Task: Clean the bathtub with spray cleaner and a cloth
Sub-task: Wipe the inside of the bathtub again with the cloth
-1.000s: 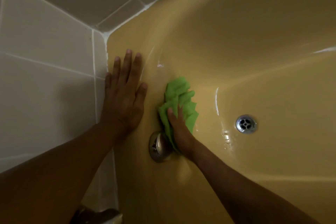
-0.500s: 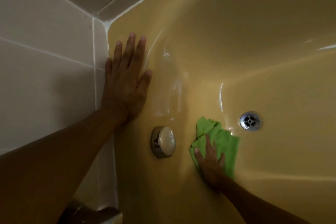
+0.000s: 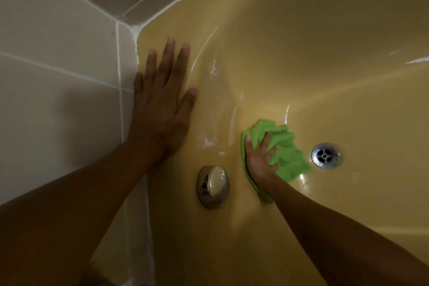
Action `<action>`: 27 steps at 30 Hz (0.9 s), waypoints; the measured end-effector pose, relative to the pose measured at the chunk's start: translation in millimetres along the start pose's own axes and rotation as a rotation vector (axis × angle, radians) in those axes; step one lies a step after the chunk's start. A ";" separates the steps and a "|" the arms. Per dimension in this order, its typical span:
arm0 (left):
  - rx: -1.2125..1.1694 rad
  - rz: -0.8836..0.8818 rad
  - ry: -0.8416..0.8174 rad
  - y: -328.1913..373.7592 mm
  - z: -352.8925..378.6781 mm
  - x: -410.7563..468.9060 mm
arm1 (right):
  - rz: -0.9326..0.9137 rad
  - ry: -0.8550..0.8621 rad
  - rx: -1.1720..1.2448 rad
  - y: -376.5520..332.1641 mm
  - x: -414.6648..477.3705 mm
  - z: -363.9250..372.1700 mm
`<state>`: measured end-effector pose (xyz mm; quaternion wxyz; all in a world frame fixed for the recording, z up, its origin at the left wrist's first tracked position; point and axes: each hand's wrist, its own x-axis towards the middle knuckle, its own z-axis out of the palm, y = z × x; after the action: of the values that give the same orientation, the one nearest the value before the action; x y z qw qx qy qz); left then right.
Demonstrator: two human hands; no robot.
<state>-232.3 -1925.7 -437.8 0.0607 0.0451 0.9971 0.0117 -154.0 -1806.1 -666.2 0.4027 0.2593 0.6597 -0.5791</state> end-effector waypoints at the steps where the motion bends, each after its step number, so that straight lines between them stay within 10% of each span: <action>1: 0.002 -0.001 -0.003 0.6 -0.5 0.3 | -0.028 -0.027 0.043 -14.4 -2.2 0.6; 13: -0.048 -0.039 0.027 0.9 0.8 5.6 | -0.430 -0.287 0.297 -93.6 -88.6 -2.5; 27: -0.065 -0.055 0.035 -0.1 -1.7 19.7 | -0.299 -0.159 0.305 -78.9 -55.8 -2.0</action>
<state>-252.1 -1924.1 -438.5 0.0449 0.0155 0.9979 0.0434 -188.1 -1812.6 -576.0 0.3195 0.1701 0.5617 -0.7440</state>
